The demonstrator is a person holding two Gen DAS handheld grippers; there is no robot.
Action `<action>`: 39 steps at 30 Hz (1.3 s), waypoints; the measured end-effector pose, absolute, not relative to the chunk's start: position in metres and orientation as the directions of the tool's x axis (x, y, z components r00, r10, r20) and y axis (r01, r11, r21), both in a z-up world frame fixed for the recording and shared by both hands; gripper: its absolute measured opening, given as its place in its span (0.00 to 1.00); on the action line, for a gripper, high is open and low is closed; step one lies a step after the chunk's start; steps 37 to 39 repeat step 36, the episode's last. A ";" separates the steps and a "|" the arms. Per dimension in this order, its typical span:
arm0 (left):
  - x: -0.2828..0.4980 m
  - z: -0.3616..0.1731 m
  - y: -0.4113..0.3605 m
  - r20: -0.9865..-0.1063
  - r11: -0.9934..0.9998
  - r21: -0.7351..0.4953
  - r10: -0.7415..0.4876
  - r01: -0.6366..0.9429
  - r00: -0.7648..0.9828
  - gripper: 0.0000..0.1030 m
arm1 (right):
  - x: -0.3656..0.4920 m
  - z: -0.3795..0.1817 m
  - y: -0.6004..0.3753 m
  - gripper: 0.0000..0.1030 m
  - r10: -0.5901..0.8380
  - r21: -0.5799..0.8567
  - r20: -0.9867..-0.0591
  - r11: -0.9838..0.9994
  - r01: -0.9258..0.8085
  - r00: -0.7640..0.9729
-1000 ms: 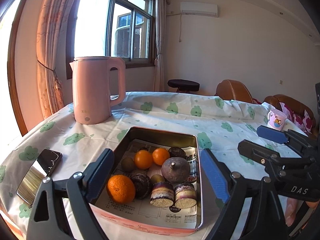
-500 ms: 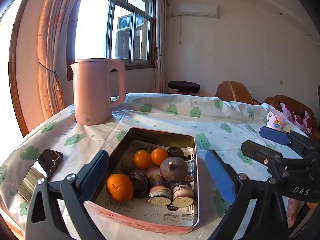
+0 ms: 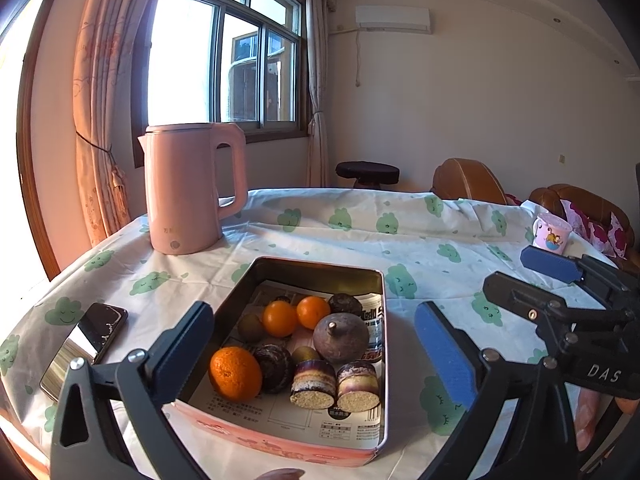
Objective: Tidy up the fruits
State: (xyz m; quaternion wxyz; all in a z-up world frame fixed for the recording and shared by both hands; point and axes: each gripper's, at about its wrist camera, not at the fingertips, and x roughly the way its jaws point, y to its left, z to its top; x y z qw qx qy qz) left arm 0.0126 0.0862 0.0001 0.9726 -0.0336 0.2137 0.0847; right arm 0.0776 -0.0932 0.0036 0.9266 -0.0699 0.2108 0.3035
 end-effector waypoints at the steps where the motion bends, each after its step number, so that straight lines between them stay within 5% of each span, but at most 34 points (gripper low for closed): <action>1: 0.012 0.001 0.085 -0.421 0.984 -0.031 0.144 -0.173 0.895 1.00 | 0.077 0.004 -0.094 0.71 0.532 -0.002 -0.431 0.807 -0.591 0.729; 39: 0.013 -0.002 0.073 -0.437 0.988 -0.021 0.129 -0.153 0.890 1.00 | 0.088 -0.003 -0.136 0.71 0.447 -0.027 -0.452 0.858 -0.513 0.772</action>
